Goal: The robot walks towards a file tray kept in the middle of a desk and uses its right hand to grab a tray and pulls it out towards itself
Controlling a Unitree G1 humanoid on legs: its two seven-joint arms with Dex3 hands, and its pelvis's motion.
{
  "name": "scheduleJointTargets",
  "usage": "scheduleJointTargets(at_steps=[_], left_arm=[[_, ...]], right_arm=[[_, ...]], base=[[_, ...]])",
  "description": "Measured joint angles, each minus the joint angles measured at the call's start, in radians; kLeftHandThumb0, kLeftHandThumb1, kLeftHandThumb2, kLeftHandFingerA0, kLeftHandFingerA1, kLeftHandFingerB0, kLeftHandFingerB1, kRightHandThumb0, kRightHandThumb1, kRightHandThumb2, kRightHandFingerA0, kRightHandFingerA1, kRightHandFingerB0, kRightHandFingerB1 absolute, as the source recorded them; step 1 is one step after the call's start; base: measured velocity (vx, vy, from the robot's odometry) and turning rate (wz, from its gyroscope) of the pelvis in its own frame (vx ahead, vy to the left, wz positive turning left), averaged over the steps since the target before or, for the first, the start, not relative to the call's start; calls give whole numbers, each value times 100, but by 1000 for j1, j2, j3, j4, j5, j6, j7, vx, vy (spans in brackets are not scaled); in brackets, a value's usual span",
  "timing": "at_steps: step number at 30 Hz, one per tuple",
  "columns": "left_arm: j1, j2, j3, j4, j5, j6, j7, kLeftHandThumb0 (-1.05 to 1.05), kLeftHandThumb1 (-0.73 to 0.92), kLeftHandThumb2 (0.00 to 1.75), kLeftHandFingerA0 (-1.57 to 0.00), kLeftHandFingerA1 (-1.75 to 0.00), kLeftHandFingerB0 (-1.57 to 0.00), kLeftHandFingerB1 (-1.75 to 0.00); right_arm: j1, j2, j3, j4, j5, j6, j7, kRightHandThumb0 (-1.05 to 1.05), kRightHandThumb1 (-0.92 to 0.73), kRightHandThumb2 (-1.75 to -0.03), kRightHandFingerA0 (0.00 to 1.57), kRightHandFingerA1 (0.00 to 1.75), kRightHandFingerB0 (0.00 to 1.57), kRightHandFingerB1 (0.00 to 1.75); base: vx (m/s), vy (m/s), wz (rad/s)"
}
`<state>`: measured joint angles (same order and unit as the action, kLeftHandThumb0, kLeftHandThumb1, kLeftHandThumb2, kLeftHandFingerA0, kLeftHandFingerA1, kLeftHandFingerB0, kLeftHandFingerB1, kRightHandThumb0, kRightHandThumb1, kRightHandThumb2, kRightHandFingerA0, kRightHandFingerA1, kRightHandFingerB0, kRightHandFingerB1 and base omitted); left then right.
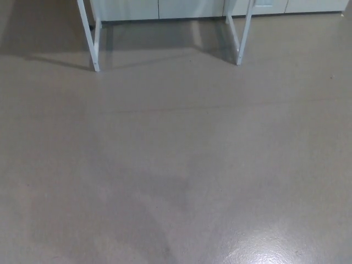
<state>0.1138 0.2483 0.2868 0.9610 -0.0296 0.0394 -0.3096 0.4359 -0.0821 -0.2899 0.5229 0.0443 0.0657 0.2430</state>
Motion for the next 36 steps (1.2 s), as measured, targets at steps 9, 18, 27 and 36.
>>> scheduleJointTargets(at_steps=[9,18,27,36], left_arm=[[-8,33,58,74,-72,-10,-126,-4,18,93,-35,-69,-19,-59],[-6,34,65,82,-94,-35,-159,-2,21,95,-32,-68,-20,-60],[-6,32,70,90,-107,-56,-163,-1,21,100,-27,-80,-21,-62],[1,34,71,95,-112,-71,-159,-3,21,103,-30,-77,-23,-62]], right_arm=[[35,12,-61,-8,96,-24,78,-18,-39,-86,41,65,12,50],[39,13,-56,23,120,-63,92,-18,-40,-87,41,65,13,51],[46,17,-46,14,126,-75,90,-20,-40,-87,32,62,13,51],[47,10,-40,36,135,-93,97,-18,-42,-88,26,59,11,51]], base=[[0,0,0],[0,0,0],[19,1,0],[-11,23,9]])
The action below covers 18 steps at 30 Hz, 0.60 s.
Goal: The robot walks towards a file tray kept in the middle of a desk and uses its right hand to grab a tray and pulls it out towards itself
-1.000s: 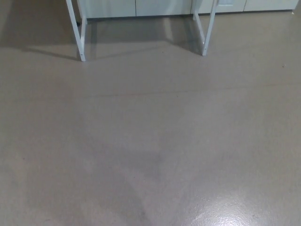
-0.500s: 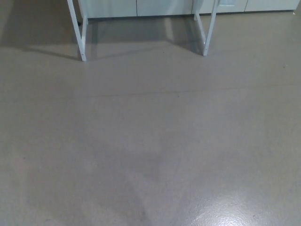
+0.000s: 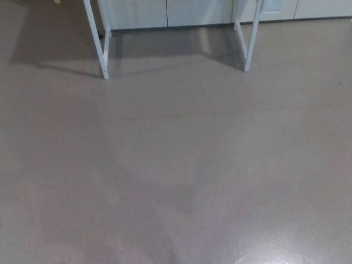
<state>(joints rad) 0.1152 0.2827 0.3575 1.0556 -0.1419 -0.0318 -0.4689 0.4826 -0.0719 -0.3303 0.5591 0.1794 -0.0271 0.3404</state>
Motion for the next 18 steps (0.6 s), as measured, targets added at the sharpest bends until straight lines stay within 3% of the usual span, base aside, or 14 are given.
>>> scheduleJointTargets(at_steps=[6,7,9,11,12,18], left_arm=[[-1,-2,-6,1,1,0,8,-3,18,102,-31,-79,-23,-63],[-6,9,-6,0,1,-3,11,-2,21,96,-38,-70,-24,-62],[-14,22,-7,-1,0,-10,16,-3,21,96,-37,-70,-24,-62],[-19,24,-8,2,0,-13,16,-3,21,96,-37,-70,-23,-62],[-21,24,-9,4,0,-13,17,-3,20,103,-30,-84,-23,-65],[-26,24,-14,-11,-1,-13,17,-4,22,96,-38,-70,-23,-61]], right_arm=[[5,4,18,2,3,-17,0,-18,-40,-87,37,63,15,52],[5,9,24,6,3,-18,0,-17,-41,-87,37,63,14,51],[0,9,29,22,3,-21,-2,-17,-41,-88,36,63,13,51],[-2,9,32,20,3,-22,-7,-17,-41,-87,34,63,14,52],[-2,9,35,14,3,-23,-9,-17,-41,-88,32,62,14,51],[-4,12,48,-43,4,-14,-26,-18,-42,-88,39,64,15,51]], base=[[80,272,-20],[105,343,7],[128,164,0],[156,75,4],[140,18,5],[113,-108,10]])
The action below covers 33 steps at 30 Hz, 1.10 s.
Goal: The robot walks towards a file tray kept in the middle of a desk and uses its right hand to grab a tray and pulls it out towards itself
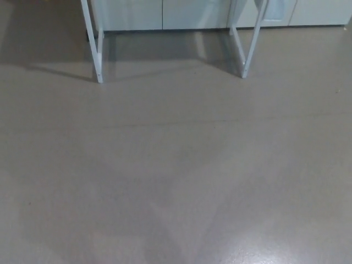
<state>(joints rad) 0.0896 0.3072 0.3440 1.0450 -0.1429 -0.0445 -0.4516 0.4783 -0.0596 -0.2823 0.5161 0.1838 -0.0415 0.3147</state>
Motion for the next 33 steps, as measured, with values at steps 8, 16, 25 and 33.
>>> scheduleJointTargets(at_steps=[8,16,25,33], left_arm=[[-10,-10,-3,-2,-1,-1,6,-8,20,95,-41,-71,-29,-63],[44,-9,-9,24,0,-15,5,-8,22,98,-34,-72,-24,-60],[86,10,-20,73,1,-38,5,-7,20,94,-40,-71,-26,-63],[84,14,-21,96,1,-48,9,-9,21,95,-39,-71,-22,-61]], right_arm=[[-28,-18,11,1,-1,12,-25,-17,-42,-88,38,64,13,51],[21,-21,16,66,1,-3,-21,-19,-42,-88,36,63,14,51],[102,-7,32,99,-2,-47,-19,-20,-41,-88,39,65,17,53],[90,-4,43,158,-23,-82,-39,-21,-38,-86,45,68,19,53]], base=[[167,-297,10],[157,6,-5],[222,125,1],[165,-111,12]])
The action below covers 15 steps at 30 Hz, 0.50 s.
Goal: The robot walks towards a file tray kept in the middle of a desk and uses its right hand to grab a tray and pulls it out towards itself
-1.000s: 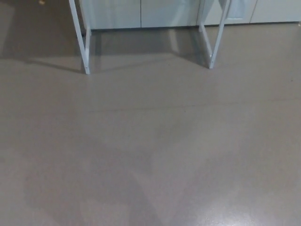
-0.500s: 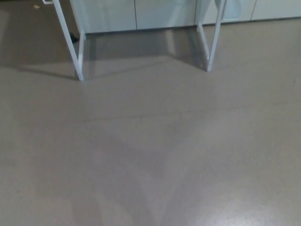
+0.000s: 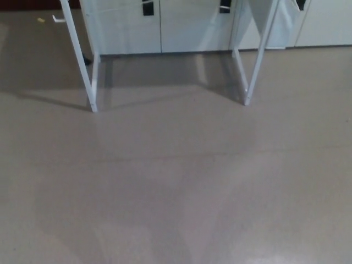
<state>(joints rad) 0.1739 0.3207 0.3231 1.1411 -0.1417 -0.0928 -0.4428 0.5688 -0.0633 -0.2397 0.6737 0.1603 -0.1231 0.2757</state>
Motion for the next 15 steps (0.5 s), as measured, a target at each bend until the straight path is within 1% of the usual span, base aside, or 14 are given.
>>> scheduleJointTargets(at_steps=[1,4,7,9,11,13,15], left_arm=[[1,-2,-1,0,0,-1,0,-10,20,94,-40,-72,-25,-62],[-6,-5,-6,-4,0,-9,-2,-9,22,95,-41,-71,-25,-62],[-5,-7,-7,-6,0,-9,-1,-7,21,95,-44,-74,-28,-64],[-5,-7,-6,-6,0,-9,0,-9,23,96,-41,-71,-26,-62],[-7,-7,-9,-2,0,-9,1,-9,20,95,-43,-72,-25,-62],[-8,-7,-10,-1,0,-9,2,-7,21,96,-46,-75,-30,-64],[-7,-6,-9,-3,0,-9,4,-7,20,95,-45,-74,-27,-63]], right_arm=[[-3,-1,1,1,-2,-3,-1,-19,-38,-86,47,68,19,53],[-2,-6,0,-14,-3,-15,-9,-19,-39,-87,47,68,18,53],[-2,-9,1,-16,-5,-19,-16,-20,-38,-87,48,68,19,53],[-2,-9,4,-14,-8,-24,-20,-20,-39,-87,49,68,19,53],[-2,-9,8,-12,-13,-26,-25,-20,-38,-87,50,69,19,53],[0,-9,12,-12,-16,-27,-30,-20,-39,-87,49,69,19,53],[3,-9,14,-10,-18,-28,-32,-21,-38,-87,50,70,19,53]], base=[[277,-251,-2],[231,-377,27],[177,-116,-4],[186,-24,-4],[135,48,-8],[181,107,-10],[244,186,0]])
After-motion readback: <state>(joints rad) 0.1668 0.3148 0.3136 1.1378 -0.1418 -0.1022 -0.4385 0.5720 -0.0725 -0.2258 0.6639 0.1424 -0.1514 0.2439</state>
